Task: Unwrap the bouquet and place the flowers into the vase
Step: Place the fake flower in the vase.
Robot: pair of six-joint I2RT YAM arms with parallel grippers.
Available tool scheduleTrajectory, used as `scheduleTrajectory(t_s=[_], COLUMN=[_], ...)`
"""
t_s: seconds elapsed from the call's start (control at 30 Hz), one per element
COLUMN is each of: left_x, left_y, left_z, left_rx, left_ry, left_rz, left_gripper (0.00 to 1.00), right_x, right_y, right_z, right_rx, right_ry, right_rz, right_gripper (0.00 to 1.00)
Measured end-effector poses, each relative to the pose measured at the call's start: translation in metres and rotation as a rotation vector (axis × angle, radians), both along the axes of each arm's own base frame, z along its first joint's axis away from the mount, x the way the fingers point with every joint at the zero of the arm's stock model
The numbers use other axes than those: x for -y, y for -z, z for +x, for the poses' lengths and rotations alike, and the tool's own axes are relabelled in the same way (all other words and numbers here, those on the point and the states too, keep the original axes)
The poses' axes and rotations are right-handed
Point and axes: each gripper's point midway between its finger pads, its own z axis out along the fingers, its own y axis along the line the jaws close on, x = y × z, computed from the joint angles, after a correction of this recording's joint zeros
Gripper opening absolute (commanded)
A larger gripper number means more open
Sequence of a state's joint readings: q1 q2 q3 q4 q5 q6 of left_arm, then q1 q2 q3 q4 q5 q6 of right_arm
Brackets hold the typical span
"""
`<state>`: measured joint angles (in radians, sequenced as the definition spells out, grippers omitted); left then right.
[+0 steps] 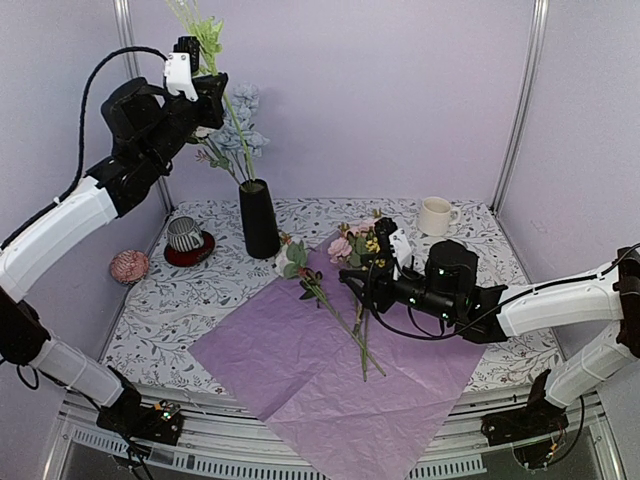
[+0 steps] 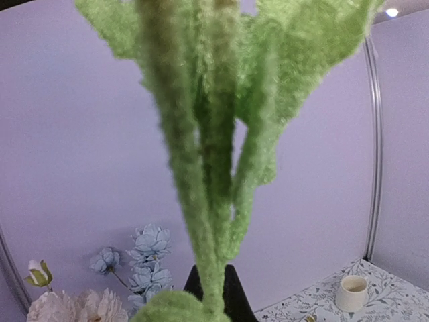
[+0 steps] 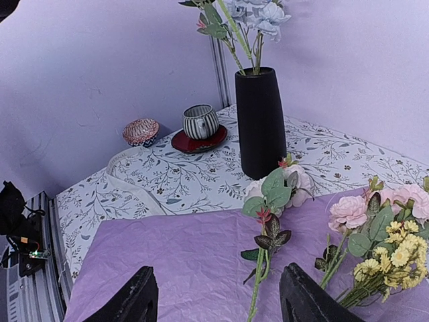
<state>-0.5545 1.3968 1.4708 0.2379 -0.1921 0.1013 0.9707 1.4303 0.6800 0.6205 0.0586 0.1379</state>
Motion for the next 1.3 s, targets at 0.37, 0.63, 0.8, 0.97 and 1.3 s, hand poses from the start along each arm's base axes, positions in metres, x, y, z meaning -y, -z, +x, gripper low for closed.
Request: scheduleTrajectory(t_s=[0.37,0.63,0.8,0.97,1.3], left_x=[0.008,0.028,0.027,0.021,0.024], left_y=[0.097,0.199,0.227,0.238,0.263], left_z=[0.081,0.141,0.138,0.118,0.039], left_rx=[-0.224,-0.526,-0.625,-0.664,-0.734], left_ry=[-0.039,-0.004,-0.006,0.01,0.104], left_rz=[0.056,0.127,0.133,0.107,0.068], left_gripper=[0.03,0.59,0.86,0.89,0.94], right_x=[0.0,0.0,-0.001,-0.005,-0.008], right_y=[0.003,0.005,0.005,0.003,0.016], right_z=[-0.001,-0.001,0.0,0.003,0.005], right_rx=[-0.008,-0.014,-0.015,-0.015,-0.035], right_ry=[-0.005,-0.004,-0.004,-0.003,-0.003], right_rz=[-0.011,-0.019,-0.021,-0.021,-0.05], right_gripper=[0.64,0.64,0.64,0.64,0.64])
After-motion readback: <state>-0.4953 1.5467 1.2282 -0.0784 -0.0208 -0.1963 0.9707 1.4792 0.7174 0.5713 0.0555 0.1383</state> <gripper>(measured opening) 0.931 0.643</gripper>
